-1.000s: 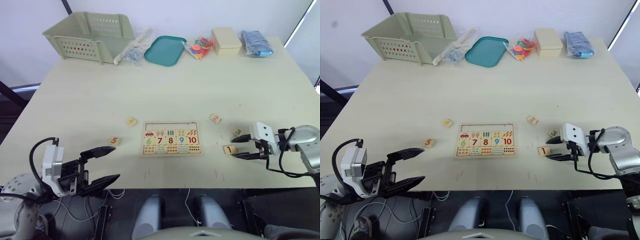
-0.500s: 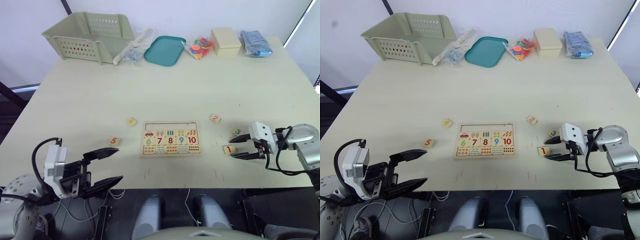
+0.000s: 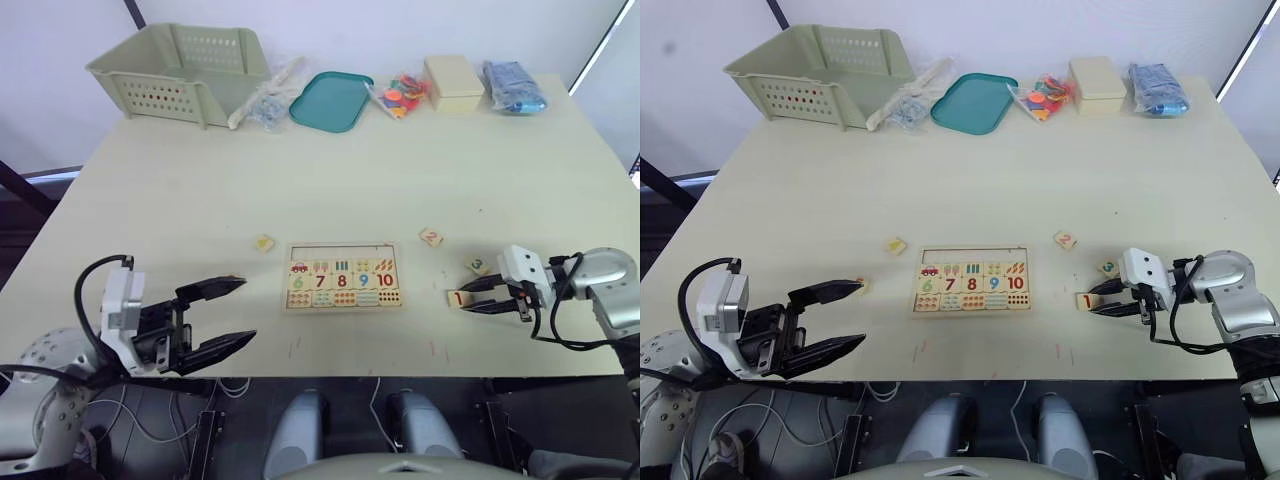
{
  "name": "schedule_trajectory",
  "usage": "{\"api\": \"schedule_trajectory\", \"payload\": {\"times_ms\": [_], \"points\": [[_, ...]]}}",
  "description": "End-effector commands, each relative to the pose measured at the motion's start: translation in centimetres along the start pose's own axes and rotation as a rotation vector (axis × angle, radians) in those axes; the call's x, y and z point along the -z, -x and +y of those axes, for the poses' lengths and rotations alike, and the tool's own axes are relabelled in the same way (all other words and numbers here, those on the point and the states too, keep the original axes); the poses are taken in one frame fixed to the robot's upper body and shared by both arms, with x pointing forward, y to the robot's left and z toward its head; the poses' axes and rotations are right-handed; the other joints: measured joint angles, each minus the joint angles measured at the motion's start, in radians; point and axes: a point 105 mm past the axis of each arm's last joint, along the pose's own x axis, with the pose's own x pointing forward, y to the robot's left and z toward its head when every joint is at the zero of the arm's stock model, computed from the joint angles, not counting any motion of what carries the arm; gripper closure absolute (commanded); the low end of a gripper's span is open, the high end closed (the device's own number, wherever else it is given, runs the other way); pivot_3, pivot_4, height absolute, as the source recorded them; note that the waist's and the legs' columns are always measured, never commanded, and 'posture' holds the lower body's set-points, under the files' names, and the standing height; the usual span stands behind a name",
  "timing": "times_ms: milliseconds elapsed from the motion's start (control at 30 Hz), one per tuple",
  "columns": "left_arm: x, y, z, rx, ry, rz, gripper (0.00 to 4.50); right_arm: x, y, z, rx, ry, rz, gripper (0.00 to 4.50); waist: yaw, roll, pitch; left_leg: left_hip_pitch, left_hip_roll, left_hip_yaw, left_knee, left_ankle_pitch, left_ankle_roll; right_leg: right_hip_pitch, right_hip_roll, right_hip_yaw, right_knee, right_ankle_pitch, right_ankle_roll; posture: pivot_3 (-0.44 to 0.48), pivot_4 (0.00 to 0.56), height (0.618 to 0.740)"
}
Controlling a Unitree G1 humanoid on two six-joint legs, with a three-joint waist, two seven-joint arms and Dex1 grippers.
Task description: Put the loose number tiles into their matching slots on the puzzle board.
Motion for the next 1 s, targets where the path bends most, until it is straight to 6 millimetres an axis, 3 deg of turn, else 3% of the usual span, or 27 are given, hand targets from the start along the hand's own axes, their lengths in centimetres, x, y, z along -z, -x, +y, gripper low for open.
{"api": "schedule_trajectory", "payload": {"times_ms": [33,167,300,500,633,800,1000], "points": [[-0.5,0.1,0.4,-0.012,-0.017,0.003,0.0,-3.4,0.6,-0.5,0.03,0.068,-0.052,3.61,-0.002,0.001,0.001,0.0,0.0,0.0,0.0,0.0,0.0,0.0,0.0,0.0,0.0,0.0,0.0,0.0,0.15,0.74],[-0.7,0.3,0.5,-0.034,-0.02,-0.001,0.0,-7.4,0.2,-0.9,0.05,0.084,-0.052,3.61,-0.002,0.002,0.001,0.0,0.0,0.0,0.0,0.0,0.0,-0.001,0.0,0.0,0.0,0.0,0.0,0.0,0.15,0.74],[-0.9,1.1,0.9,-0.085,-0.024,-0.008,0.0,-11.9,-1.0,-2.7,0.121,0.15,0.085,3.61,-0.007,0.004,0.002,0.0,0.0,0.001,0.0,0.0,0.0,-0.002,-0.001,0.001,0.001,0.0,0.0,0.0,0.15,0.74],[0.0,3.5,1.1,-0.165,-0.013,-0.01,0.0,-16.2,-3.4,-3.7,0.096,0.082,0.218,3.61,-0.001,0.003,0.002,-0.003,0.001,0.0,-0.002,0.0,0.0,-0.005,-0.002,0.0,0.0,-0.001,-0.002,0.0,0.15,0.74],[1.6,6.4,1.0,-0.221,-0.008,-0.013,0.0,-19.6,-6.1,-4.6,0.089,0.067,0.227,3.61,-0.005,0.003,0.002,-0.004,0.0,0.001,-0.002,0.0,0.0,-0.007,-0.006,0.0,0.001,0.0,-0.002,0.0,0.15,0.74],[2.2,7.8,0.4,-0.261,-0.018,-0.024,0.0,-22.3,-10.0,-4.7,0.072,0.105,0.257,3.61,-0.014,0.003,0.002,-0.004,0.0,0.0,-0.004,0.0,0.0,-0.008,-0.008,-0.002,0.0,-0.001,-0.002,0.0,0.15,0.74],[2.0,7.8,0.5,-0.289,-0.03,-0.05,0.0,-23.2,-14.6,-4.9,0.063,0.148,0.31,3.61,-0.022,0.002,0.001,-0.005,0.0,0.0,-0.005,0.0,-0.001,-0.009,-0.011,-0.007,0.001,0.0,-0.003,0.0,0.15,0.74]]}}
